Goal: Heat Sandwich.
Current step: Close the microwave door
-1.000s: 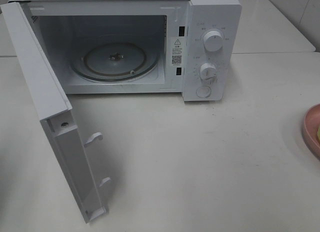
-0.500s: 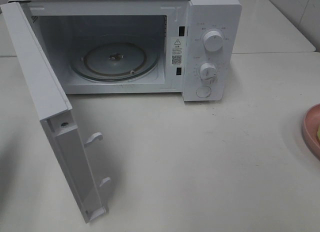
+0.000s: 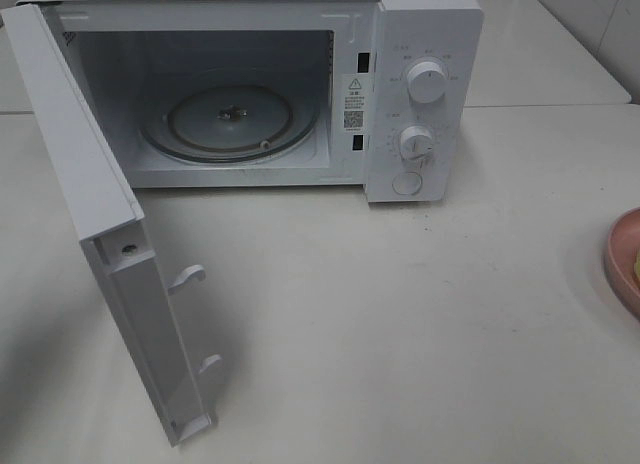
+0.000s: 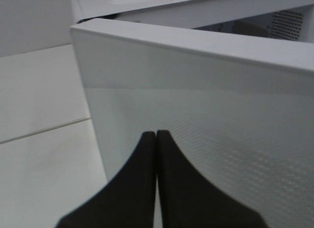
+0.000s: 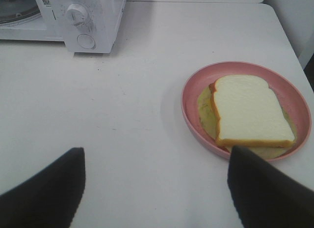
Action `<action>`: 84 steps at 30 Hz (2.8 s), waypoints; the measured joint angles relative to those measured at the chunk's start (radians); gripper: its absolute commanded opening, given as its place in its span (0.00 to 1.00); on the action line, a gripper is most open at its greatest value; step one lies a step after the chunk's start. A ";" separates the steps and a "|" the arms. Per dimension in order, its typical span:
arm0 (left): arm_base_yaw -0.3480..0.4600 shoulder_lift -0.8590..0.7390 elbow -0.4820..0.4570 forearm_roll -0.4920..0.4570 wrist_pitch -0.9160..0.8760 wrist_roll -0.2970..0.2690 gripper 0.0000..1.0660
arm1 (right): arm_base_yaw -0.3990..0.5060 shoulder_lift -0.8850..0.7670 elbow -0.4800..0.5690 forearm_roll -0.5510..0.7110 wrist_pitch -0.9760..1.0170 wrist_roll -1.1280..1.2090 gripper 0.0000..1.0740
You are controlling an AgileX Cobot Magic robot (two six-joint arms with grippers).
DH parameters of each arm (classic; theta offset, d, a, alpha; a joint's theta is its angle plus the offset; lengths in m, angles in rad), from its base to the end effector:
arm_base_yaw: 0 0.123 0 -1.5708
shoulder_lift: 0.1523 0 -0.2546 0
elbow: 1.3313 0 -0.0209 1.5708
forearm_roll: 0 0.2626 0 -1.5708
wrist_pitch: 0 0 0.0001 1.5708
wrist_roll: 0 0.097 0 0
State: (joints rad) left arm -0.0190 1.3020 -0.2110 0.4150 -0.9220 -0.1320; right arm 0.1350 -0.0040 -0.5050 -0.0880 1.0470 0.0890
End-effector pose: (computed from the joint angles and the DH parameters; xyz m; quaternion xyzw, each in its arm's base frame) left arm 0.2196 -0.0353 0.1540 0.1618 0.7300 -0.0863 0.6584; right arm 0.0415 -0.0018 0.2833 -0.0179 0.8462 0.0156 0.5323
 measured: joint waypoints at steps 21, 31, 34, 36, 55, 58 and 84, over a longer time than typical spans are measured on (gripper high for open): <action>-0.412 0.224 -0.054 -0.502 -0.053 0.193 0.00 | 0.000 0.000 0.000 0.000 0.000 0.000 0.71; -0.562 0.318 -0.182 -0.667 -0.053 0.247 0.00 | 0.000 0.000 0.000 0.000 0.000 0.000 0.71; -0.593 0.345 -0.223 -0.702 -0.048 0.265 0.00 | 0.000 0.000 0.000 0.000 0.000 0.000 0.71; -0.610 0.365 -0.253 -0.720 -0.045 0.276 0.00 | 0.000 0.000 0.000 0.000 0.000 0.000 0.71; -0.703 0.567 -0.630 -0.831 0.102 0.363 0.00 | 0.000 0.000 0.000 0.000 0.000 0.000 0.71; -0.703 0.596 -0.682 -0.833 0.127 0.372 0.00 | 0.000 0.000 0.000 0.000 0.000 0.000 0.71; -0.731 0.761 -0.954 -0.898 0.327 0.472 0.00 | 0.000 0.000 0.000 0.000 0.000 0.000 0.71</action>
State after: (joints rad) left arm -0.7500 2.0630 -1.1650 -0.4830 -0.5950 0.3400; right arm 0.1350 -0.0040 -0.5050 -0.0880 1.0470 0.0890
